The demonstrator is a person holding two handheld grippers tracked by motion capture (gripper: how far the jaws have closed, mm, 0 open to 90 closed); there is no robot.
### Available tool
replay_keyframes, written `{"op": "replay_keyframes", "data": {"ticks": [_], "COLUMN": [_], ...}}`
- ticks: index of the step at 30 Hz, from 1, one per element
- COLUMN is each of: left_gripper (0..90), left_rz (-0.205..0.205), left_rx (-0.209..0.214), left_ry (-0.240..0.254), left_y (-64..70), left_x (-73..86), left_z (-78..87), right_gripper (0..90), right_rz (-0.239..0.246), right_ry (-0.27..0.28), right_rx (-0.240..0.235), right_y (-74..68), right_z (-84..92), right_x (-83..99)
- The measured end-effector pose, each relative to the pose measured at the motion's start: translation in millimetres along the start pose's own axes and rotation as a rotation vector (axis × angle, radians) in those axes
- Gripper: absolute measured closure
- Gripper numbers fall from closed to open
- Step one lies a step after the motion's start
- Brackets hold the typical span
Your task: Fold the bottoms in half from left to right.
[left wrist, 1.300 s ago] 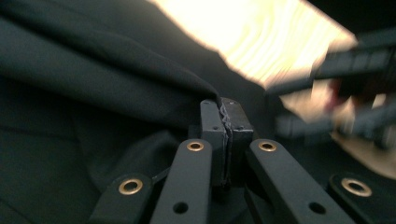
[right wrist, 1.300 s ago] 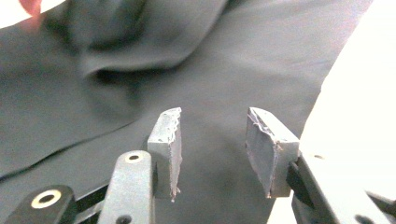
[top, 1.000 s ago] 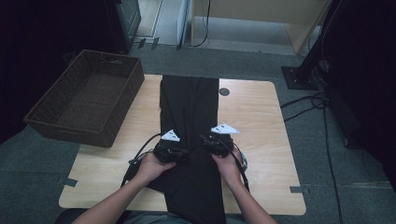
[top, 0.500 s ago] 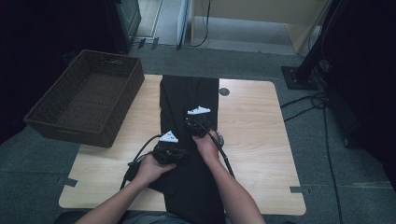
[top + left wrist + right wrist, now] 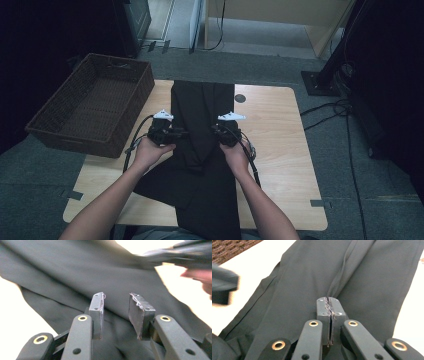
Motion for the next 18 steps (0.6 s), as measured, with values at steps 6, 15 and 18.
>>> {"op": "replay_keyframes", "data": {"ticks": [6, 15, 18], "left_gripper": [64.2, 65.0, 67.4], "left_rz": [0.010, -0.068, -0.054], "left_rx": [-0.028, -0.070, -0.075], "left_ry": [-0.023, -0.042, -0.050], "left_y": [-17.6, -18.3, -20.7], "left_x": [-0.6, 5.3, 5.2], "left_z": [-40.7, -50.8, -48.4], "right_gripper": [88.7, 88.7, 88.9], "right_rz": [-0.020, -0.039, -0.056], "right_ry": [0.010, 0.020, 0.031], "right_rx": [0.001, 0.031, 0.057], "right_y": [10.1, 26.9, 38.3], "right_z": [6.6, 13.6, 21.4], "right_x": [0.5, 6.5, 6.5]}}
Point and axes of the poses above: each handheld gripper's, and its own axes: z roughly backward along the jaws, x roughly out of its underside, y roughly to its right, the point moved 3 cm from there along -z, roughly forward along the jaws, and after that the axes turned 6 degrees about x, right-handed, at the moved point
